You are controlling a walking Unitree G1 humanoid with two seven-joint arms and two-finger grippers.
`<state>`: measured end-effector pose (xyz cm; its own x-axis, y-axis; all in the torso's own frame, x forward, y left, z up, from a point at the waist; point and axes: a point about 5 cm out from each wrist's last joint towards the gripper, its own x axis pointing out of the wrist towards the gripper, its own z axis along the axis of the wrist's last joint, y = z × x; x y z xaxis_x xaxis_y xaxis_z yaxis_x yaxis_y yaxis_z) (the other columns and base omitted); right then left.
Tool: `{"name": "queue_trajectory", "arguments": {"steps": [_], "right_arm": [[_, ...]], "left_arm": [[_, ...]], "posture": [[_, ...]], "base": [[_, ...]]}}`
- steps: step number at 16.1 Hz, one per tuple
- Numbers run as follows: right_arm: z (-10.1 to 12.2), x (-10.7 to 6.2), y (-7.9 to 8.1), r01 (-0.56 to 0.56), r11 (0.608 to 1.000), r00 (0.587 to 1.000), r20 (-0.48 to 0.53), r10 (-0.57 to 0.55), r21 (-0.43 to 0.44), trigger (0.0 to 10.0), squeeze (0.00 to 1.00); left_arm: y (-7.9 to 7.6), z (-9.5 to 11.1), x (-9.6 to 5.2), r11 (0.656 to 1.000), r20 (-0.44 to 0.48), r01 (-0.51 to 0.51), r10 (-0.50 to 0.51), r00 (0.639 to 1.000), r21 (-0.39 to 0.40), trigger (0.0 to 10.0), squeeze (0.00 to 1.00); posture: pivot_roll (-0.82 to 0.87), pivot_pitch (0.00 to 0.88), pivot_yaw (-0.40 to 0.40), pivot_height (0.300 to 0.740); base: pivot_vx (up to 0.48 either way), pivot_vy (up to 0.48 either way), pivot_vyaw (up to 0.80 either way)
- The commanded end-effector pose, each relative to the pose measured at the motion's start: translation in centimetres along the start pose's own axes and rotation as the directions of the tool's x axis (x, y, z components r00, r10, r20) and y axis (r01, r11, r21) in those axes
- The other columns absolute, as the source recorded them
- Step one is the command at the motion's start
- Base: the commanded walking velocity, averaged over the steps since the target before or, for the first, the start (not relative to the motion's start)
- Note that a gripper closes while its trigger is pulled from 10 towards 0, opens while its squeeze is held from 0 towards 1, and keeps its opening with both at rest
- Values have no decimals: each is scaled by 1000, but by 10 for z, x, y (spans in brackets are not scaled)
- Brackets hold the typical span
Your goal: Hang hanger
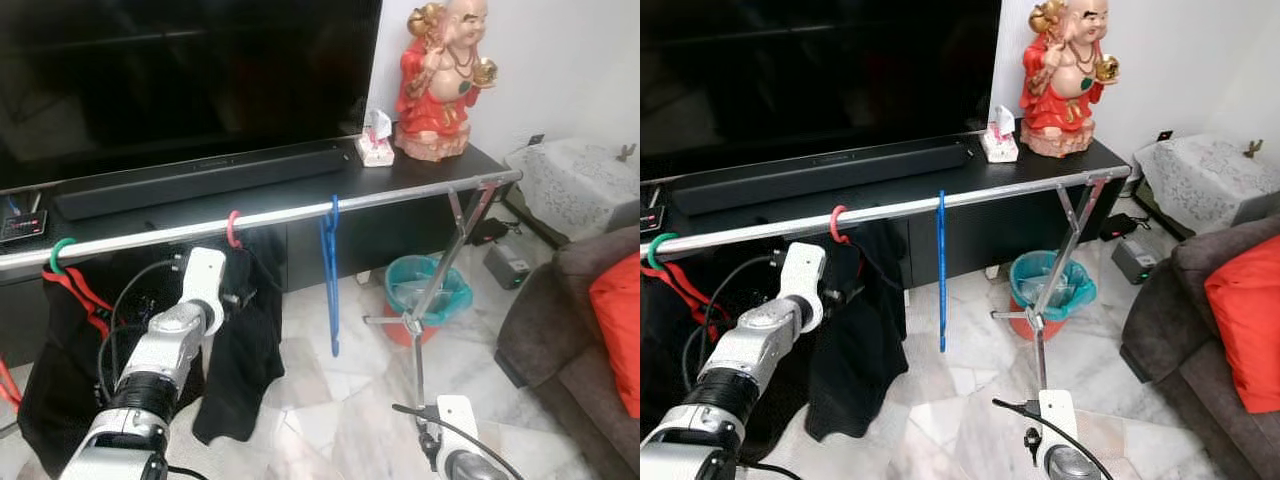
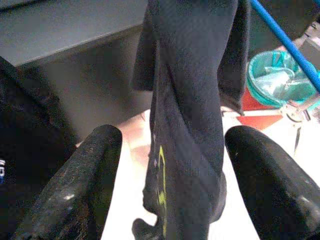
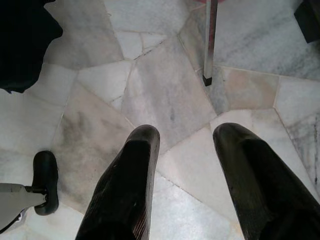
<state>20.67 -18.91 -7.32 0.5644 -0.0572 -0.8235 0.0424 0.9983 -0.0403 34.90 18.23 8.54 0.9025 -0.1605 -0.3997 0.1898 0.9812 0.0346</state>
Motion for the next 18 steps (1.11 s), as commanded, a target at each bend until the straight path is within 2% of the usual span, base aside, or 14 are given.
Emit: {"name": "queue_trajectory", "arguments": {"steps": [1,4,5,6,18], "right_arm": [[0,0,-3,7,1000,1000,-3,-7,10,10000,0],[0,0,-3,8,1000,1000,-1,-8,8,10000,0],[0,0,-3,9,1000,1000,0,-9,8,10000,0],[0,0,-3,10,1000,1000,0,-10,9,10000,0],[0,0,-3,10,1000,1000,-3,-10,8,10000,0]], "left_arm": [[2,3,1,1000,9,3,-3,1000,-2,10000,0],[5,0,5,1000,28,-8,8,1000,-9,10000,0],[4,1,6,1000,37,-7,7,999,-7,3216,0],[3,4,7,1000,48,-8,8,999,-6,0,0],[2,5,11,999,62,12,-14,998,31,0,0]], "posture": [[87,0,-53,740],[78,0,-50,740],[74,0,-50,740],[74,0,-51,740],[73,0,-48,740]], "base": [[0,0,0],[0,0,0],[0,0,0],[0,0,0],[0,0,0]]}}
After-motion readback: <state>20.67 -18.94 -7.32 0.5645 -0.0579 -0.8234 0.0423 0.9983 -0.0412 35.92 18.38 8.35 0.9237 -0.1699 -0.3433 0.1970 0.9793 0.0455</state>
